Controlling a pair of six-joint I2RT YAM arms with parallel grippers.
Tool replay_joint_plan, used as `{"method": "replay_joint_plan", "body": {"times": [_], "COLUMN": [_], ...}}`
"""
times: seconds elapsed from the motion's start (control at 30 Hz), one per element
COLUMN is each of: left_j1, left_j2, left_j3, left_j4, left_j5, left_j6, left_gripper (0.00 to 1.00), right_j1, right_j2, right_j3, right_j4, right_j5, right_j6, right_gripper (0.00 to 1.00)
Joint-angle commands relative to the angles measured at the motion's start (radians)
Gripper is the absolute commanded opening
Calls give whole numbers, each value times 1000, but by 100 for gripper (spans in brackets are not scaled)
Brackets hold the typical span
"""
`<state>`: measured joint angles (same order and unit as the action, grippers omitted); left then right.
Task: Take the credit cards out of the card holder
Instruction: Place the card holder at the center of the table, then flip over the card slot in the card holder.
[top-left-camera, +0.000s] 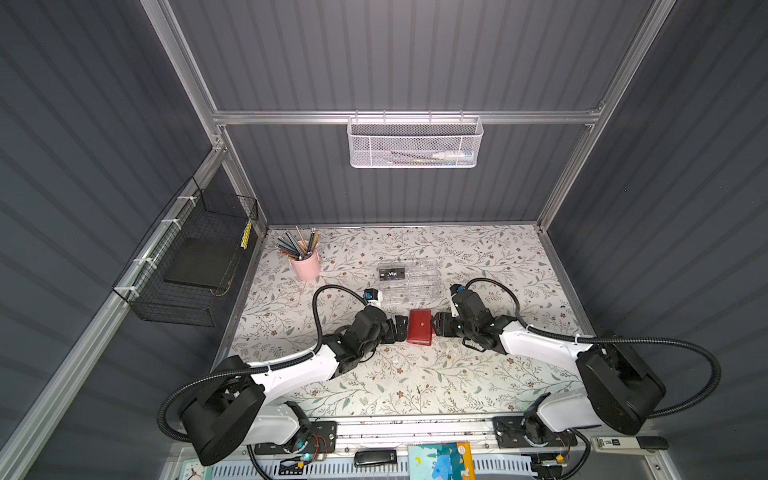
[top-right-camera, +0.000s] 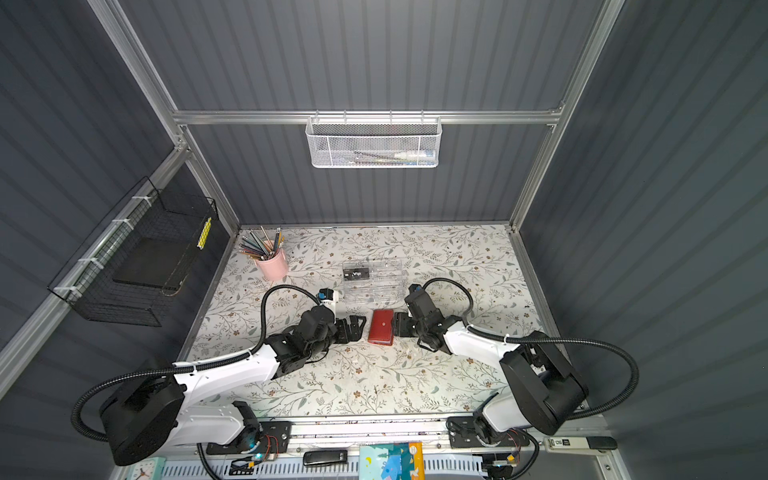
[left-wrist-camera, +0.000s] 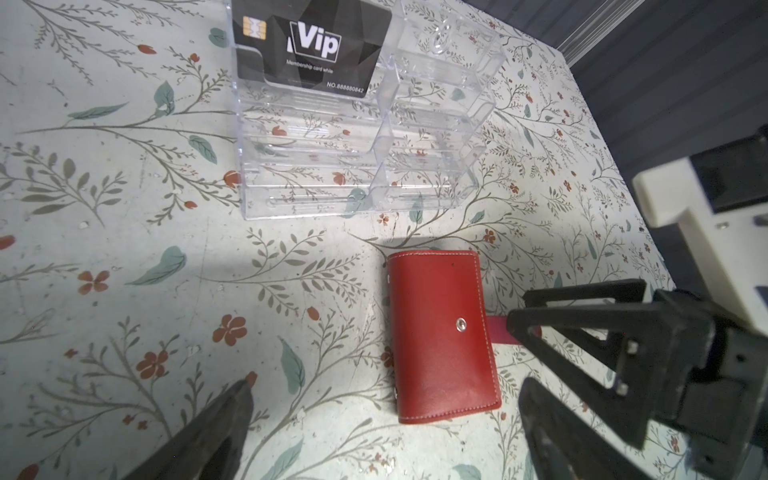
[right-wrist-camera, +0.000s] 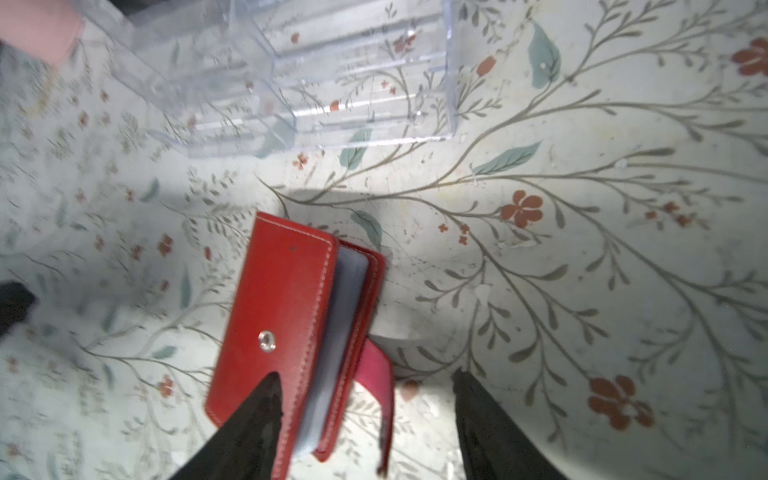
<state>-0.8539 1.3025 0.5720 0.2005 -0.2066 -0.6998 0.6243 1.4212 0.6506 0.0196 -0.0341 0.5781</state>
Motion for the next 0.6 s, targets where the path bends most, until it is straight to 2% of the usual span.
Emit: {"method": "replay_joint_plan", "body": {"times": [0.0,0.07,0.2,0.57], "left_j1": [6,5,6,49], "left_j2": [-45,-63,-116,-262], "left_j3": [18,14,5,-63], "left_j4": [-35,-43,-61,-92], "left_j5": [10,5,-6,27], "left_j6": [10,10,6,-10], "left_gripper": [100,100,100,100], "right_j1": [2,5,21,52], "right_j2": [-28,-29,6,166], "right_j3": [36,50,85,156], "right_j4": [-2,5,27,70], "right_j5": [-27,-45,-70,-95], "right_j6": [5,16,39,81], "right_gripper": [78,82,98,99]}}
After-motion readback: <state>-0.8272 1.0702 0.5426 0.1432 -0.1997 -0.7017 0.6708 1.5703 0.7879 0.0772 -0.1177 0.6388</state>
